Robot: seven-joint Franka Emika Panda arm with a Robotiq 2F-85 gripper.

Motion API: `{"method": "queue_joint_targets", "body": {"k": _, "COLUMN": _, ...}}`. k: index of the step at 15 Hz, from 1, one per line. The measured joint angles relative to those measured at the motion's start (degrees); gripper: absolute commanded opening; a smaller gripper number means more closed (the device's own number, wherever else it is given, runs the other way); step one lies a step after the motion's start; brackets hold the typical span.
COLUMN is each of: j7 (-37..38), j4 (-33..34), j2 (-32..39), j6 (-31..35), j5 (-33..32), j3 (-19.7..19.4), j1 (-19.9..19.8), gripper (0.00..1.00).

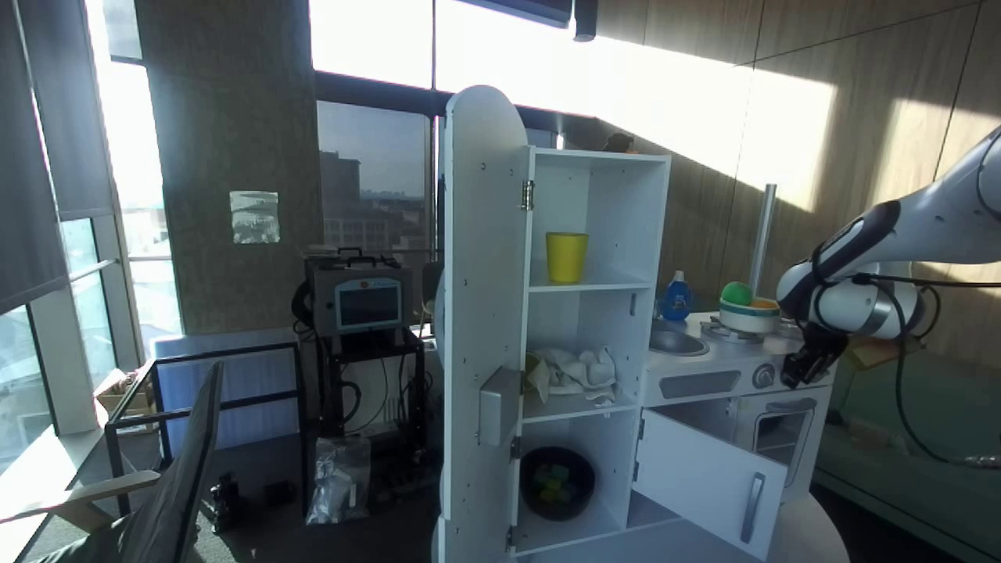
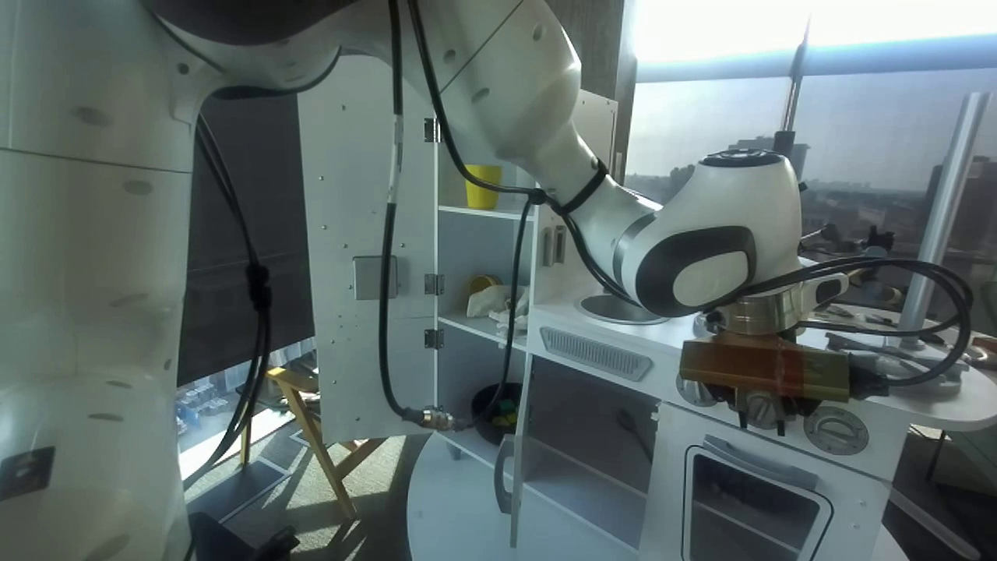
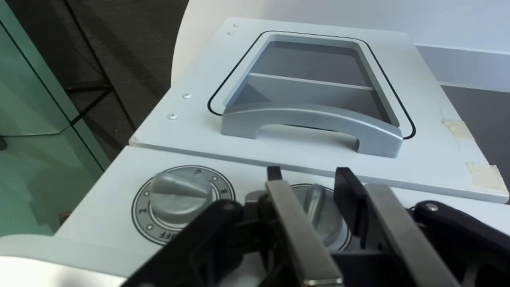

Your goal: Turn the middle knob of the stove to the right

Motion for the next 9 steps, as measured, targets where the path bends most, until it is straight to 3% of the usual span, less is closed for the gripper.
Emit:
{"method": "queue_joint_targets", "body": {"k": 5, "j7": -0.3, "j4": -0.2, "j2": -0.2, "j6": -0.1, "j5": 1.2, "j3": 0.4, "j1": -0.5, "gripper": 0.22}}
{"method": "queue_joint_targets", "body": {"k": 9, "j7": -4.9, "j4": -0.3, "j2": -0.5, "j6": -1.1, "j5": 9.6, "j3": 1.4, "j1": -1.9, "gripper": 0.22}}
